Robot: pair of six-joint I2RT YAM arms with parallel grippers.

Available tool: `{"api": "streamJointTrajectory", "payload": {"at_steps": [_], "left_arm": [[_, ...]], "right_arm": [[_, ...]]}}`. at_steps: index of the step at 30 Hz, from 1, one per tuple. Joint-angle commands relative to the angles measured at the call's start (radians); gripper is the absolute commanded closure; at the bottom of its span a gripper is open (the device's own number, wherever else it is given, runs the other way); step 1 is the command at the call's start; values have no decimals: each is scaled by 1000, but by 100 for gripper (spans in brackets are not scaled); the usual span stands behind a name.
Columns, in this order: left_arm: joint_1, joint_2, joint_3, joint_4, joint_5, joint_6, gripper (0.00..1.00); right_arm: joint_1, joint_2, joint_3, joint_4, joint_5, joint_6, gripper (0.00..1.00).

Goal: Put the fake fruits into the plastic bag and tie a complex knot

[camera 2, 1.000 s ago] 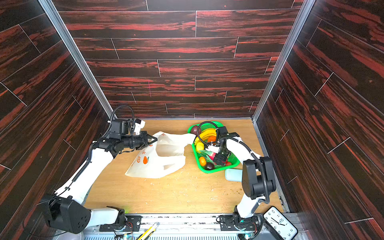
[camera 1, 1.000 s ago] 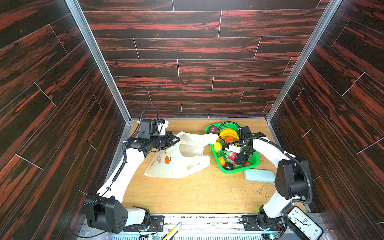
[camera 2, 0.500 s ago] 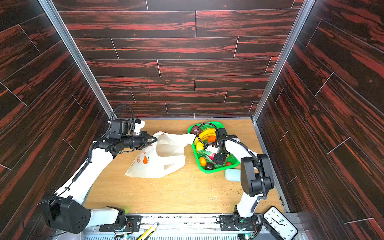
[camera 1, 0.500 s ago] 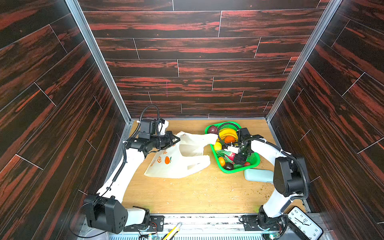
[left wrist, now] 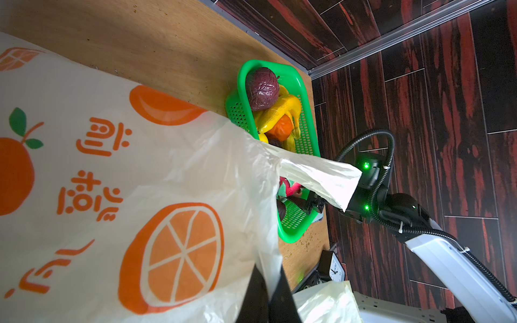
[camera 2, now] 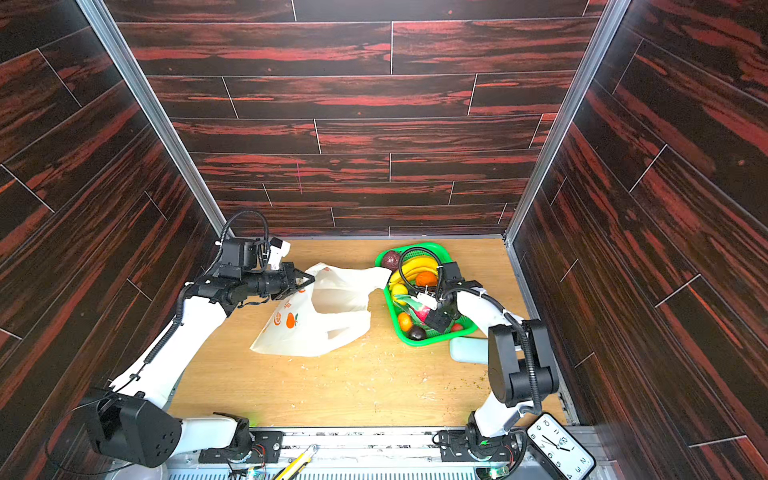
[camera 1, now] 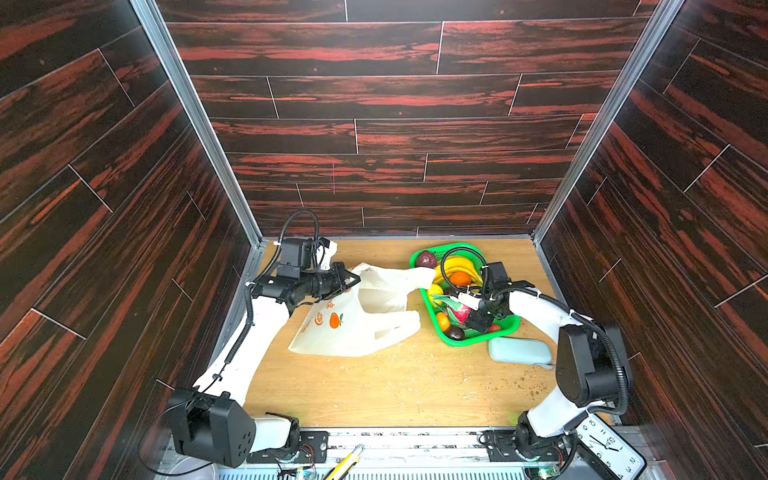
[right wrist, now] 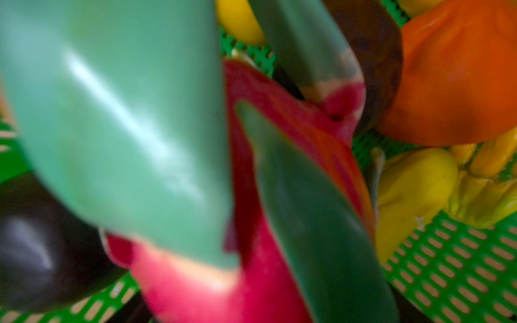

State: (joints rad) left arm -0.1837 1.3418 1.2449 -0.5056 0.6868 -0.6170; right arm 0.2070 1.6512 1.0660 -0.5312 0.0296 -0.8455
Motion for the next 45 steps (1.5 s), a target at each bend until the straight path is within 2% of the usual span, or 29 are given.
{"api": "streamJointTrajectory", "payload": {"at_steps": [1, 13, 22, 31, 45], "left_arm": [[-2, -9, 19, -16, -5, 13, 100], [-2, -1, 35, -28, -12, 22, 100], [-1, 21, 25, -20, -12, 13, 100], [-2, 45, 24, -1, -1, 2, 100], [-4, 69, 25, 7, 9, -11, 100]], "right_arm": [[-40, -51, -28, 30, -139, 45, 52], [-157, -218, -182, 266, -412, 207, 53], [-216, -335, -252, 384, -528, 320, 53], [-238, -466, -333, 485, -614, 419, 53], [-237, -640, -330, 496, -813, 595, 53]]}}
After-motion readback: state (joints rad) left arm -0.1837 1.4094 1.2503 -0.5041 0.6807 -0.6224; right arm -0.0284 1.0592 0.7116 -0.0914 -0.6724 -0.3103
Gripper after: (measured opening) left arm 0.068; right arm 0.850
